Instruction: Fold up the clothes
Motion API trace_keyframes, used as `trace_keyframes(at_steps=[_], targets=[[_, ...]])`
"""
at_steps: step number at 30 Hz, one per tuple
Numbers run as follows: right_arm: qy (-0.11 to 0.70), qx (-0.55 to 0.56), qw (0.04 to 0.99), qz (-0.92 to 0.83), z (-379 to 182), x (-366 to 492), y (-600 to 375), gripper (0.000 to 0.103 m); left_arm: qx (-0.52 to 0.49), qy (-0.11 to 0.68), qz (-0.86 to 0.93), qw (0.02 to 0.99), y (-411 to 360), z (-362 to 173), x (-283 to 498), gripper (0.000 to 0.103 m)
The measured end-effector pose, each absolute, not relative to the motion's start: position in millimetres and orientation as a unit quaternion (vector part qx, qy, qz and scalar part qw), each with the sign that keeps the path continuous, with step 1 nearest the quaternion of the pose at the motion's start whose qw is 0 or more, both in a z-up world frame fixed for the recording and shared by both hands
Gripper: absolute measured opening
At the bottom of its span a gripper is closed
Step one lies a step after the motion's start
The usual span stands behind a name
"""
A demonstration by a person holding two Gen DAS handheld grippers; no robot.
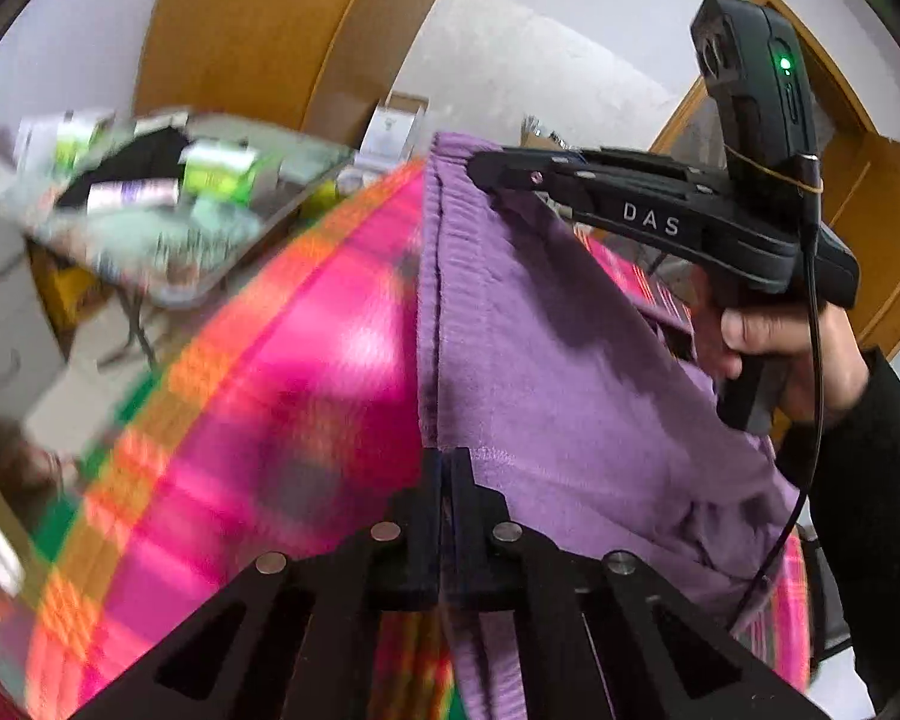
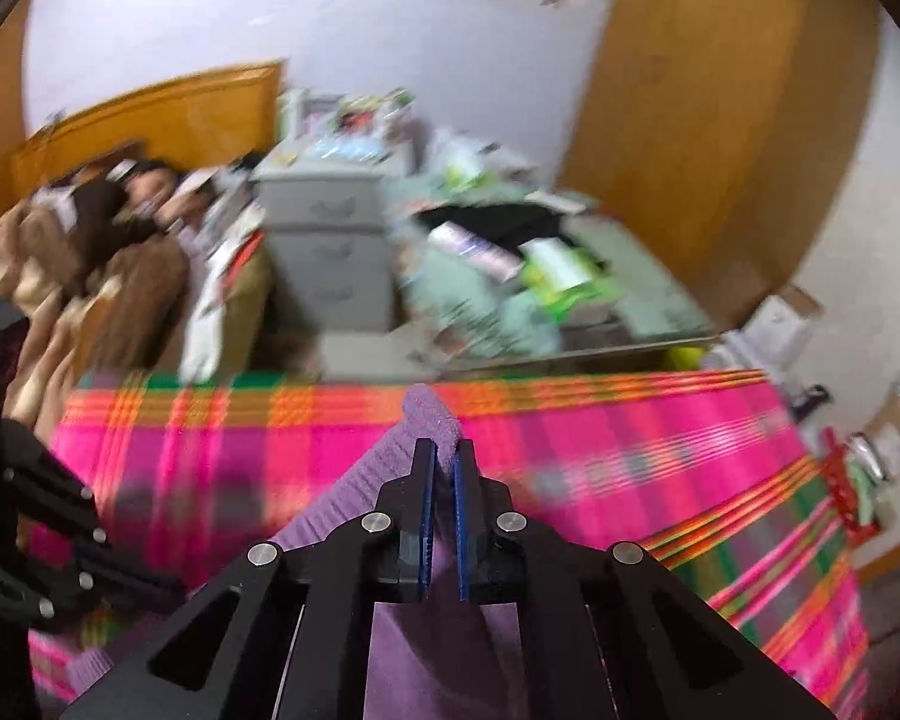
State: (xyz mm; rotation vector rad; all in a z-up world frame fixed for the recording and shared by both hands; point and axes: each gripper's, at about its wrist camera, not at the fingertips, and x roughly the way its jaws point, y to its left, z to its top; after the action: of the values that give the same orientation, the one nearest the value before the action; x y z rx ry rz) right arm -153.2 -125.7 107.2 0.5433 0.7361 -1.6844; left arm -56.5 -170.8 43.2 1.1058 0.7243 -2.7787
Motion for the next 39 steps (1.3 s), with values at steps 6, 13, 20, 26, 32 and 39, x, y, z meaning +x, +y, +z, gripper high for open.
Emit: trace_keyframes(at_steps=[6,13,20,26,32,39], targets=[[0.274,0.243,0.508,-0.779,116.7,-212.6,-136.4,0.006,0.345,0.203,-0.915,0.059,-193.4,54.8,-98.2,0.0],[0.261,0.327,0.474,-0.775,70.6,-253.6,-132.3,0.013,0.363,0.236,-0.9,0.048,-193.1,39.2,-76.7,0.001],[0.256,0.301,0.44,-0.806,104.7,-218.0,-75.7,0.026,0.362,0.255,-0.896,0.03,-163.8,36.1,-26.0,0.004],[0.232,0.267,0.376,-0.857,146.7,-145.7,-14.1,0.027,0.367,0.276,-0.888,0.034,-143.1,33.4,0.9,0.005],[0.226,0.247,0.332,-0.882,156.5,-89.5,26.1,0.027,0.369,0.266,-0.89,0.033,-122.5,41.5,14.1,0.005],[0.228,0.241,0.311,-0.891,160.6,-61.1,59.0,0.027,0.385,0.27,-0.882,0.029,-108.9,36.7,6.9,0.012]])
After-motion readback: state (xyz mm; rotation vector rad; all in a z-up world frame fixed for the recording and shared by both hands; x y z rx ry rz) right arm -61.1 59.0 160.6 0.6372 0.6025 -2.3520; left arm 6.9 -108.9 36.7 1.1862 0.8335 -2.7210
